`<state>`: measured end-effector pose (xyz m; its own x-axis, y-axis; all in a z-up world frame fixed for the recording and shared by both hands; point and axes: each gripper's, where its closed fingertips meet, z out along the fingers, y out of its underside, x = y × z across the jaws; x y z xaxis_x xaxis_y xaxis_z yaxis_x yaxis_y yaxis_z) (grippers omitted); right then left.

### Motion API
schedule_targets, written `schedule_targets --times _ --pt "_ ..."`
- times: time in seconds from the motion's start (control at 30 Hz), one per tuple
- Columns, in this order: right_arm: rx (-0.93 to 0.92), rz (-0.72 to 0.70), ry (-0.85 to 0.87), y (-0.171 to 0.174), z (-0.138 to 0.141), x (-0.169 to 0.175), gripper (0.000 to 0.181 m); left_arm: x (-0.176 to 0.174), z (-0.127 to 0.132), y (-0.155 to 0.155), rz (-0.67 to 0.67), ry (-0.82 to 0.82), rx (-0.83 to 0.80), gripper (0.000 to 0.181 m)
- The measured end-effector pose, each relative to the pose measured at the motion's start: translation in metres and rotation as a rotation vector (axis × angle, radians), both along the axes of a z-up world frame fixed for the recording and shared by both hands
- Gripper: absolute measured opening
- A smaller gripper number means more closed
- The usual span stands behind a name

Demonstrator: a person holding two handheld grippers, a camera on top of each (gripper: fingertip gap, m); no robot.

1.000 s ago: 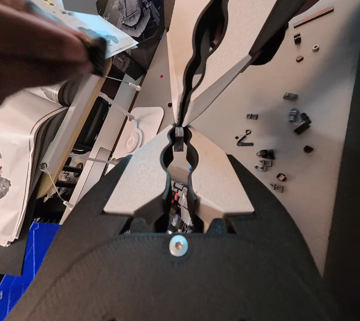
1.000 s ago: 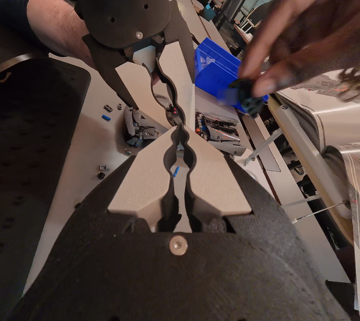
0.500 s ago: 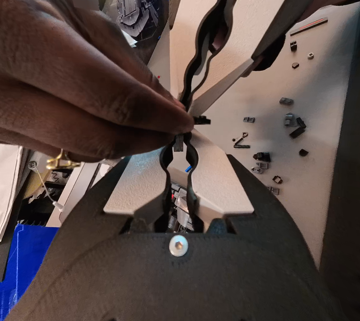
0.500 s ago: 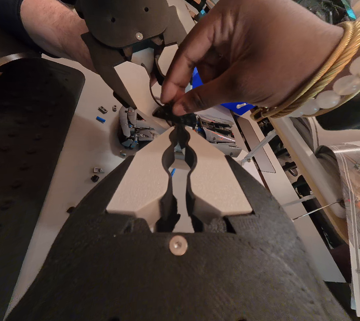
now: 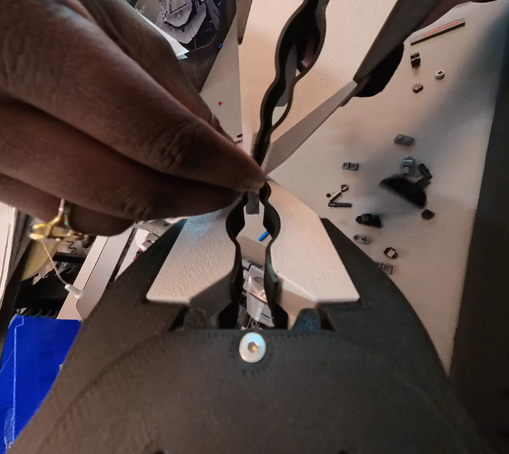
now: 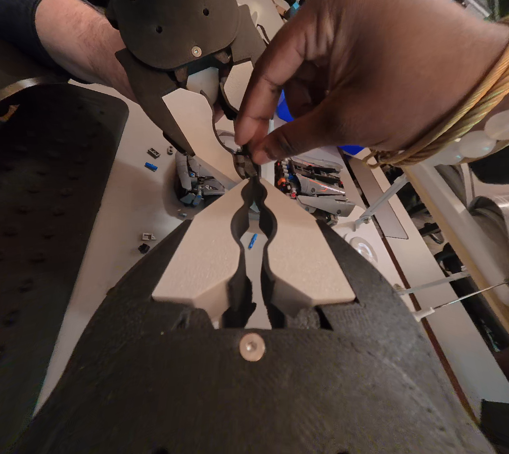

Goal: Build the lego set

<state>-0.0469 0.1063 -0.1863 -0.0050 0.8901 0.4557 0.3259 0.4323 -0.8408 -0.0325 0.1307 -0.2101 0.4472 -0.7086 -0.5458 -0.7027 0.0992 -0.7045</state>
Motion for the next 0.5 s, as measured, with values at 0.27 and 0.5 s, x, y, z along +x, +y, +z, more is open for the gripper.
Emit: schedule_targets --times 0.27,0.5 --pt "-0.11 0.025 0.023 0.0 0.0015 0.0008 0.0 0.0011 0.0004 0.0007 -0.003 -0.011 -0.002 0.003" --pt "-0.092 0.023 0.033 0.002 0.0059 0.0038 0.0 -0.0001 0.0028 0.0011 -0.003 -0.02 0.003 0.004"
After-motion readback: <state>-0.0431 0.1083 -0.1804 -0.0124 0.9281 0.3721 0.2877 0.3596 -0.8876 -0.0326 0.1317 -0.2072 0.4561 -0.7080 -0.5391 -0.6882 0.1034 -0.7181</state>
